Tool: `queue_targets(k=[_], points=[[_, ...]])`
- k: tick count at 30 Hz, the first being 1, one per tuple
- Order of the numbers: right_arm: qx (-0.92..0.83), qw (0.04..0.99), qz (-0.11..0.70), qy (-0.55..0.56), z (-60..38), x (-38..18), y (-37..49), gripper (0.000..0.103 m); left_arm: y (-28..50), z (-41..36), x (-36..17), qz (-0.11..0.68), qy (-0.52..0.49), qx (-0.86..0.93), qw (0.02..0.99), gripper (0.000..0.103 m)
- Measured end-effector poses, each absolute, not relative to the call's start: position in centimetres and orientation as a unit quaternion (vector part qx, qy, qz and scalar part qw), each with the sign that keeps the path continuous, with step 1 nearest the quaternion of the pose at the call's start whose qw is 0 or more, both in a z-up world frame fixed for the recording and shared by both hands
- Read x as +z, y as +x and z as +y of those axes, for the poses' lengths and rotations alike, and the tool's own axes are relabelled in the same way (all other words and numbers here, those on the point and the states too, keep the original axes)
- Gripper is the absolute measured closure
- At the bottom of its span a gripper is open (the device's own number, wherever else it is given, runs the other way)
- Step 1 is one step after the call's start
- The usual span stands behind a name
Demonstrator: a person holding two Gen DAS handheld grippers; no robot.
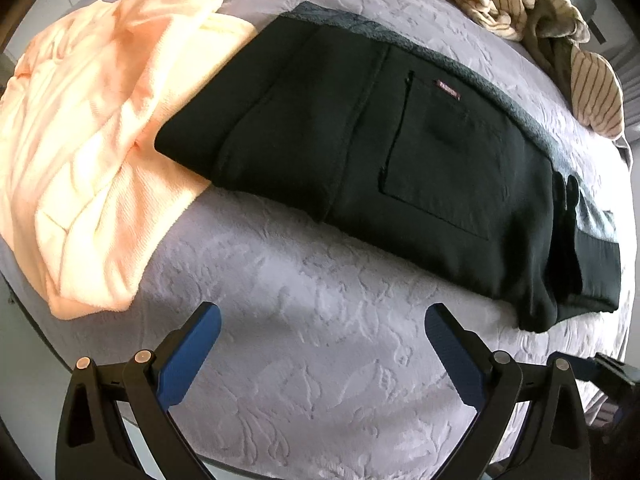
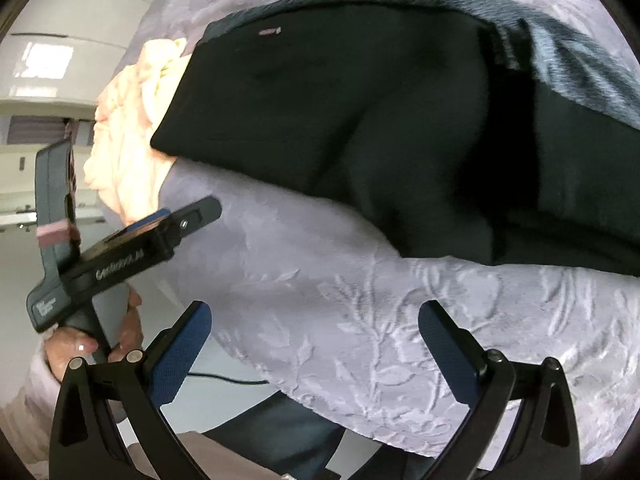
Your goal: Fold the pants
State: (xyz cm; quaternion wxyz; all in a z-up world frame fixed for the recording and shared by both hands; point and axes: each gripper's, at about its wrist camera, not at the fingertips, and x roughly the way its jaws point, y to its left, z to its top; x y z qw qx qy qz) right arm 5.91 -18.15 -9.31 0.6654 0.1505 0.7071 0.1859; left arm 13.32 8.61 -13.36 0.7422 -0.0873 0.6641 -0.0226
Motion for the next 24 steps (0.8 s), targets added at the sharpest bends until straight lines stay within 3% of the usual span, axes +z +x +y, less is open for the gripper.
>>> queue_targets(k=[11, 18, 24], points=[[0.174, 0.668, 0.709, 0.143, -18.2, -9.5, 6.4, 0.0, 15.4, 9.9, -11.9, 0.635, -0.129, -0.054, 0.76, 0.001], [0.175, 0.665, 0.712, 0.143, -18.6, -9.6, 6.1, 0.0, 16.5, 15.6, -11.0, 0.597, -0.225, -0.055, 0.768, 0.001], [0.173, 0.663, 0.713, 0.147, -18.8, -9.9, 6.0, 0.0, 16.3, 16.1, -12.2, 0.599, -0.297, -0.084, 0.739, 0.001]])
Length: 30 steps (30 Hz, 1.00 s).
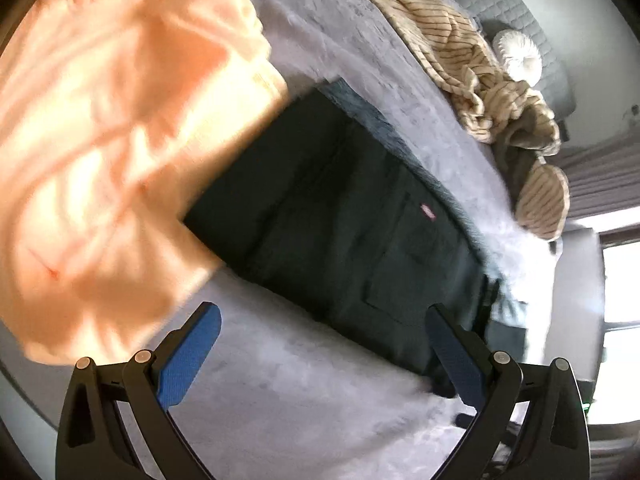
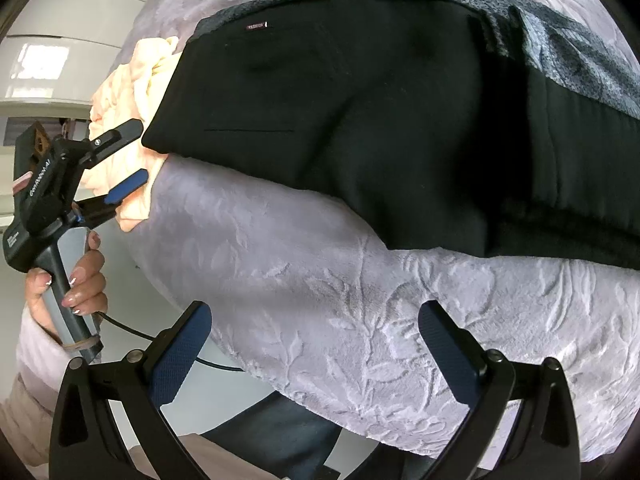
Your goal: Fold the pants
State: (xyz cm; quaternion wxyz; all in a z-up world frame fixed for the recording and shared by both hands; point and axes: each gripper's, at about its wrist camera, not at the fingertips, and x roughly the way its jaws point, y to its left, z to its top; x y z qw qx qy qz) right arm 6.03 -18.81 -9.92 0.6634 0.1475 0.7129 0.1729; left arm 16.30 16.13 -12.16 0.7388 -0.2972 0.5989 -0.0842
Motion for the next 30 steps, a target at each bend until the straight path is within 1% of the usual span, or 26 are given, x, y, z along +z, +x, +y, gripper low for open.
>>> queue_targets(k=[8, 12, 15, 22, 27, 29, 30], points=[[0.172, 0.655, 0.721, 0.146, -19.0, -10.8, 5.4, 0.0, 18.2, 13.6, -14.8, 0.589, -0.351, -0.113, 0.719, 0.001], [0.172, 0.651, 0.726, 0.144, -19.1, -11.4, 5.1, 0.0, 19.0, 13.5, -15.9, 0.59, -0.353, -0.116, 0.717, 0.001], [0.169, 0.649, 0.728, 0.144, -19.3, -11.7, 5.1, 0.0, 19.4, 13.1, -15.9, 0.592, -0.345, -0.108, 0.72, 0.001], [0.161, 0.68, 0.702, 0.136, -20.2, -10.0, 6.5, 0.0, 19.1, 10.2, -10.9, 0.542, -0.264, -0.128, 0.788, 0.001], [0.15, 0.716, 0.672, 0.114, -21.4, -7.7, 10.0, 0.0, 20.5, 10.4, -13.8, 0.574, -0.268, -0.085, 0.769, 0.001], [0.151, 0.728, 0.661, 0.099, -21.6, -6.7, 11.7, 0.0, 20.6, 10.6, -14.5, 0.583, -0.247, -0.062, 0.772, 0.014], [0.153, 0.734, 0.656, 0.09, -21.5, -6.2, 12.6, 0.0, 20.7, 10.4, -14.5, 0.585, -0.227, -0.048, 0.777, 0.029]])
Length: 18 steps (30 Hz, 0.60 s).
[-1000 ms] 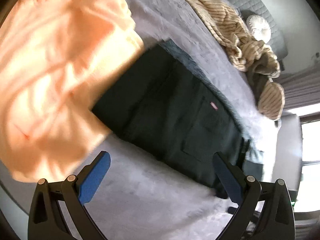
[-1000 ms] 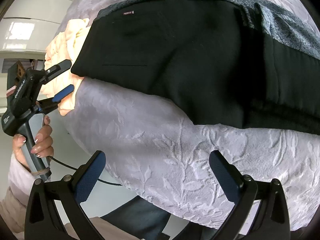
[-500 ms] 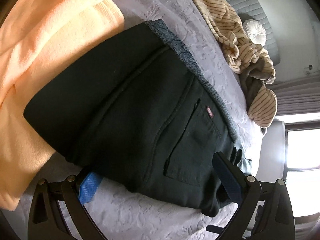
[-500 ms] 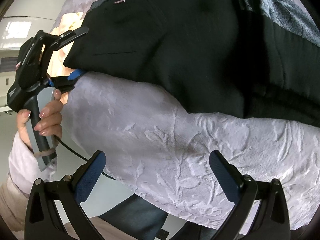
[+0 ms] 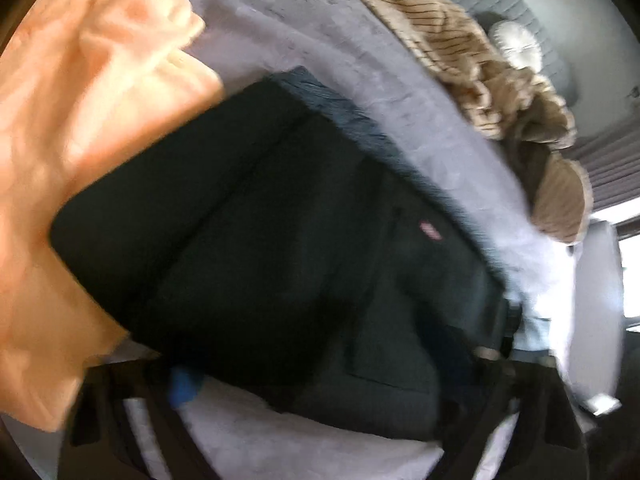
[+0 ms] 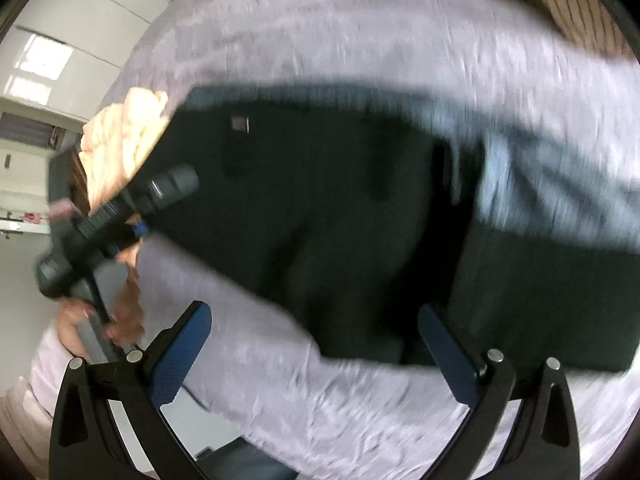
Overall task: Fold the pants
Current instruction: 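Grasp the trouser end with the right tool and lift it up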
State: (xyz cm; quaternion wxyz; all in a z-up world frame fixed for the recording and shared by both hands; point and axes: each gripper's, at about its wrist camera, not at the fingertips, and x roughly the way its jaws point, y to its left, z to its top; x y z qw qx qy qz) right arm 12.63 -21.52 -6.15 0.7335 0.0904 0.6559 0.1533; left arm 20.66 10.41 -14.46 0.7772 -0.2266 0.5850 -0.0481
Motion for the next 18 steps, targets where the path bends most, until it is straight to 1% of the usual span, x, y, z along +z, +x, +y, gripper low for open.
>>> queue_targets(k=[1, 2, 3, 4, 8, 10, 14, 18], points=[[0.156, 0.739, 0.65, 0.084, -21.4, -5.5, 13.6, 0.0, 20.6, 10.0, -14.2, 0.586, -0.191, -0.034, 0.786, 0.039], [0.161, 0.744, 0.643, 0.078, -21.1, -4.6, 14.6, 0.0, 20.4, 9.7, -13.9, 0.581, -0.171, -0.031, 0.795, 0.043], [0.168, 0.749, 0.636, 0.073, -20.7, -3.6, 16.0, 0.0, 20.1, 9.1, -13.3, 0.57, -0.145, -0.025, 0.808, 0.054], [0.174, 0.752, 0.633, 0.07, -20.2, -2.8, 17.0, 0.0, 19.7, 8.3, -12.5, 0.558, -0.102, -0.02, 0.823, 0.057], [0.209, 0.747, 0.629, 0.048, -16.8, -0.4, 20.7, 0.0, 18.0, 3.3, -11.1, 0.501, 0.099, -0.015, 0.86, 0.06], [0.241, 0.736, 0.632, 0.028, -13.8, 0.5, 22.4, 0.0, 17.4, 1.7, -11.2, 0.48, 0.159, -0.008, 0.862, 0.06], [0.296, 0.689, 0.661, -0.022, -6.7, 0.5, 24.4, 0.0, 17.0, 0.8, -11.2, 0.466, 0.198, 0.002, 0.862, 0.06], [0.32, 0.647, 0.689, -0.075, -0.7, -1.6, 25.0, 0.0, 17.0, 0.4, -11.0, 0.462, 0.209, 0.007, 0.862, 0.06]])
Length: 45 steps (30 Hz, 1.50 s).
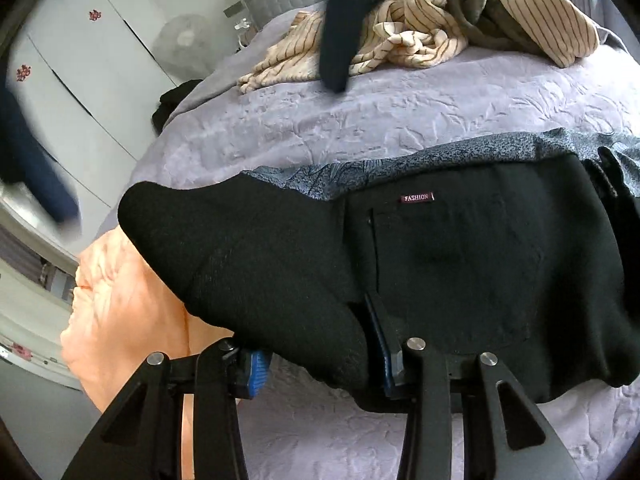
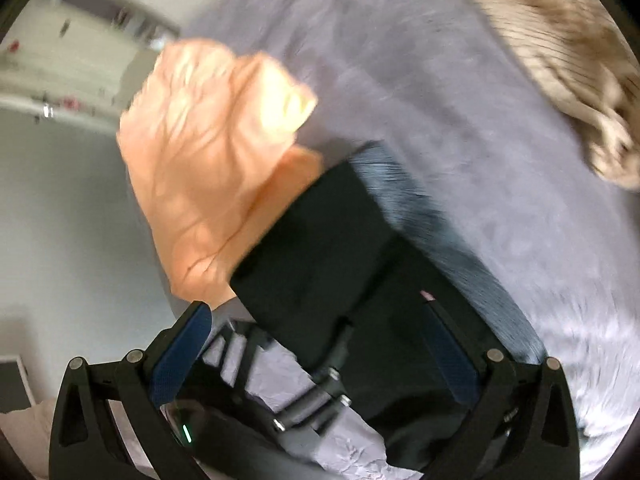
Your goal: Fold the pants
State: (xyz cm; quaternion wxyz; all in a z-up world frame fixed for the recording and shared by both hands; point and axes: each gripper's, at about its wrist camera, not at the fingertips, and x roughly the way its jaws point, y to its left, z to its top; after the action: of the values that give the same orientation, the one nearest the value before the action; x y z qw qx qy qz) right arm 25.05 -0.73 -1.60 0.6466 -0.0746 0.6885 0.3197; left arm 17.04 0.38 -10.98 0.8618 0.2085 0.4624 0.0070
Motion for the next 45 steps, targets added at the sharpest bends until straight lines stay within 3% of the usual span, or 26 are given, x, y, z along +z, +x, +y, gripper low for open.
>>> queue_targets(k=[5, 6, 7, 9, 20, 30, 36, 45], points=[[0.321, 0.6, 0.723, -0.119, 3.3, -5.4, 25.3, 0.0, 16.6, 0.5, -10.9, 0.462, 0.209, 0.007, 0.862, 0.06], [0.308, 0.598, 0.729, -0.129, 3.5, -6.1, 25.6, 0.006, 16.6, 0.6, -10.9, 0.461, 0.208, 0.006, 0.862, 0.06], [0.299, 0.598, 0.733, -0.126, 3.1, -6.4, 25.6, 0.036, 16.6, 0.6, -10.8, 0.462, 0.207, 0.004, 0.862, 0.06], [0.301, 0.582, 0.752, -0.078, 1.9, -6.9, 26.3, 0.079, 16.6, 0.4, -10.6, 0.461, 0.21, -0.003, 0.862, 0.06], [0.355, 0.65, 0.665, 0.09, -10.2, 0.7, 24.3, 0.081, 15.0, -5.2, -2.4, 0.388, 0.199, -0.054, 0.898, 0.06], [0.317, 0.731, 0.553, 0.243, -29.2, 6.6, 17.5, 0.081, 11.6, -17.4, 3.1, 0.325, 0.219, -0.164, 0.905, 0.06], [0.272, 0.751, 0.514, 0.312, -38.6, 5.6, 13.0, 0.081, 8.7, -25.5, 2.5, 0.312, 0.257, -0.23, 0.885, 0.06], [0.216, 0.742, 0.517, 0.369, -47.9, -0.7, 7.8, 0.081, 5.1, -32.7, -1.7, 0.342, 0.308, -0.274, 0.845, 0.06]])
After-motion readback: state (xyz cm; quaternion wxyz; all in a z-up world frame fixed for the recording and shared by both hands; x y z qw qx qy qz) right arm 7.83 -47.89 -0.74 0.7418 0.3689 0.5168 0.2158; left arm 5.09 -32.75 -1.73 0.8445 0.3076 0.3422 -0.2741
